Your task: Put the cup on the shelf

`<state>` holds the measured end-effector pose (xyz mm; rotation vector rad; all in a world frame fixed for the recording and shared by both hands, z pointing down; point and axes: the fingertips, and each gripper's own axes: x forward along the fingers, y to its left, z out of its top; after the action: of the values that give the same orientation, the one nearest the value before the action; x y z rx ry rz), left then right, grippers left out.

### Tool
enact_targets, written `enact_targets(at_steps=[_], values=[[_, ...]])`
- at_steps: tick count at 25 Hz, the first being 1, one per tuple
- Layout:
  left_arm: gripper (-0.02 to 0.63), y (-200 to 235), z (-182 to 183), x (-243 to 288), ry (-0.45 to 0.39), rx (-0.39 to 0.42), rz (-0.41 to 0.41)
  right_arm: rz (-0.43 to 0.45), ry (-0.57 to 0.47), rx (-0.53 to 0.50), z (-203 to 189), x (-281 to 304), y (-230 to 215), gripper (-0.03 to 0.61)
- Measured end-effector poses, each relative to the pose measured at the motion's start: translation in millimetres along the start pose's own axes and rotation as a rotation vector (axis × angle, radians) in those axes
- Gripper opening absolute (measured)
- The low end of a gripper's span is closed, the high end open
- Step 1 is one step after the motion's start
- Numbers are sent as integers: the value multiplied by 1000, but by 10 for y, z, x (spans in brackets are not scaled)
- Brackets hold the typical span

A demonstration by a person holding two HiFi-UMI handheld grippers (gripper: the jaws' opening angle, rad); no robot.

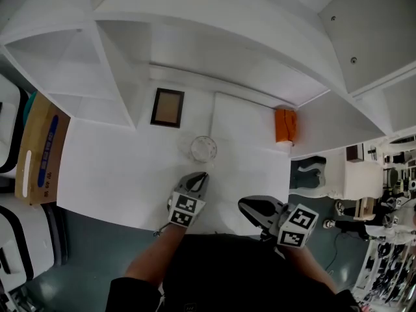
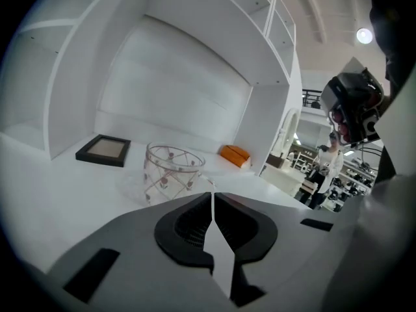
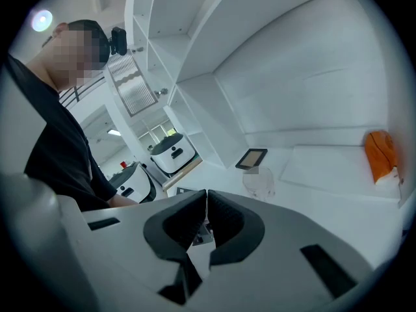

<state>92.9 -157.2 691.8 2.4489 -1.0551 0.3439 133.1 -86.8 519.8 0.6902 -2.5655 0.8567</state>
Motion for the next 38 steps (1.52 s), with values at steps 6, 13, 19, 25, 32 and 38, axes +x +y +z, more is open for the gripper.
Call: enact_targets(at_steps=[6,13,19,25,32,38], values=[[76,-131,-58,4,12,9,-37,22,16,-20,0,-58,-19,17],[158,-248,7,209,0,25,-20,11,41,-39,-51,-136,-65,17],[183,-187,2,340,0,18,32,3,66,-54,-88,-151,-67,17],[187,-153,-22,429,4,-3,43,-13,64,-31,-122,-195,-97,17],[187,-141,26,501,-3,-17,31,-37,59,-14,-151,-224,-124,17],[186,-161,67,602,2,-35,14,-51,52,2,-167,-230,-134,17]])
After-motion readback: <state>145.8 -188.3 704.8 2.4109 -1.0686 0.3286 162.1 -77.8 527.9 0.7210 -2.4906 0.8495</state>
